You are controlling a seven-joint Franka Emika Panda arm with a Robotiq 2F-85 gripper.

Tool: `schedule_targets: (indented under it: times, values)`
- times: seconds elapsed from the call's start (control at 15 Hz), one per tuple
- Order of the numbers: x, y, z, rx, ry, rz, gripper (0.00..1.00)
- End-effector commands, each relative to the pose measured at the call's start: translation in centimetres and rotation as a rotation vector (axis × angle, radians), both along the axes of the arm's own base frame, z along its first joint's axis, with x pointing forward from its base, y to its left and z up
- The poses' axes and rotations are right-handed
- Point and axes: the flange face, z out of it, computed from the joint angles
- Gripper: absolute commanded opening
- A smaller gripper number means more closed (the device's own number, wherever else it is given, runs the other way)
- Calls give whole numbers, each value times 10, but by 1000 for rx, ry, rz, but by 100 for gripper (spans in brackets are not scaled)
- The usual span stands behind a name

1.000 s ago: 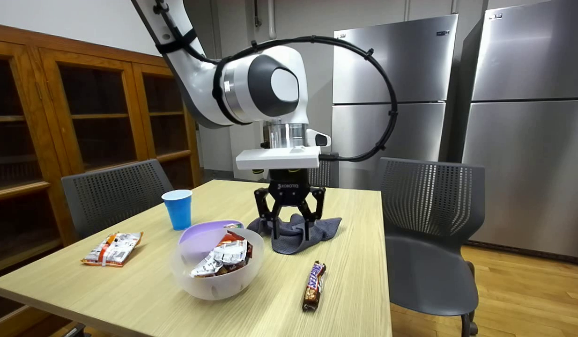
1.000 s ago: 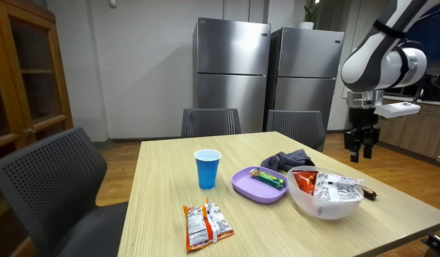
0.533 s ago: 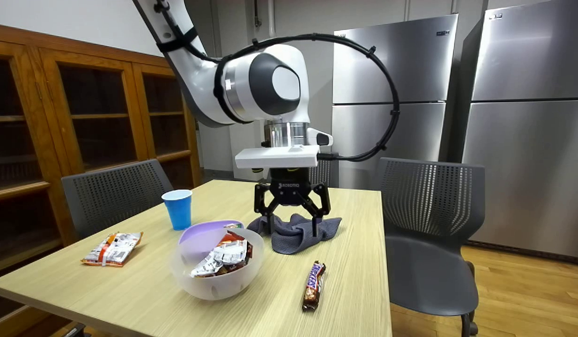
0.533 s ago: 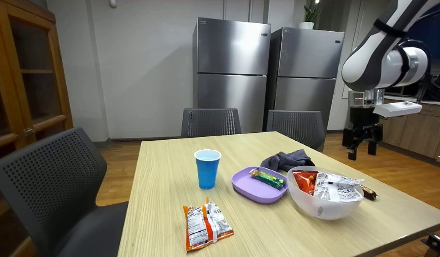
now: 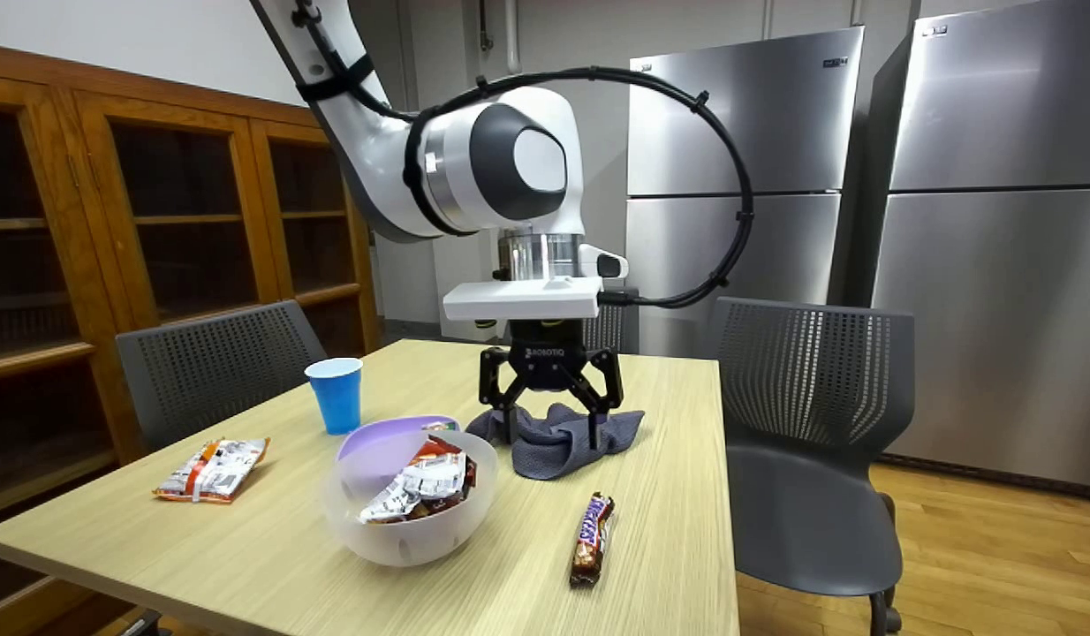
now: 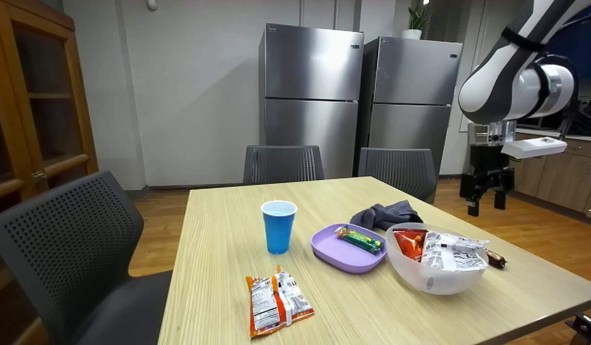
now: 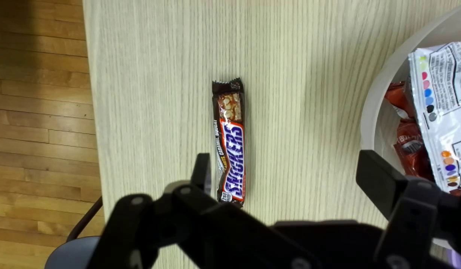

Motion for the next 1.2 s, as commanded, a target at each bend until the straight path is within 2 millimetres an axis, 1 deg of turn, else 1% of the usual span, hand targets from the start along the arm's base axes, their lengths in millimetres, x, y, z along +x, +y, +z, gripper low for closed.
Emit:
schedule_targets:
  times: [0.0, 0.07, 0.2, 0.33, 0.4, 0.47, 0.6, 0.93, 1.0, 1.07, 1.13]
  values:
    - [-4, -1, 3, -5, -8, 0, 100]
    - [-9, -8, 9, 1, -13, -7, 100]
    - [-16, -23, 11, -1, -17, -25, 100]
    - [-32, -43, 14, 4, -21, -39, 100]
    - [-5, -35, -13, 9, -14, -40, 100]
    - [-6, -39, -16, 11, -21, -44, 100]
    - [-2, -37, -30, 17, -25, -42, 100]
    - [17, -24, -70, 31, -11, -37, 100]
    - [20, -23, -73, 33, -8, -32, 100]
    - [21, -23, -72, 33, -5, -28, 100]
    - [12, -19, -73, 27, 9, -31, 100]
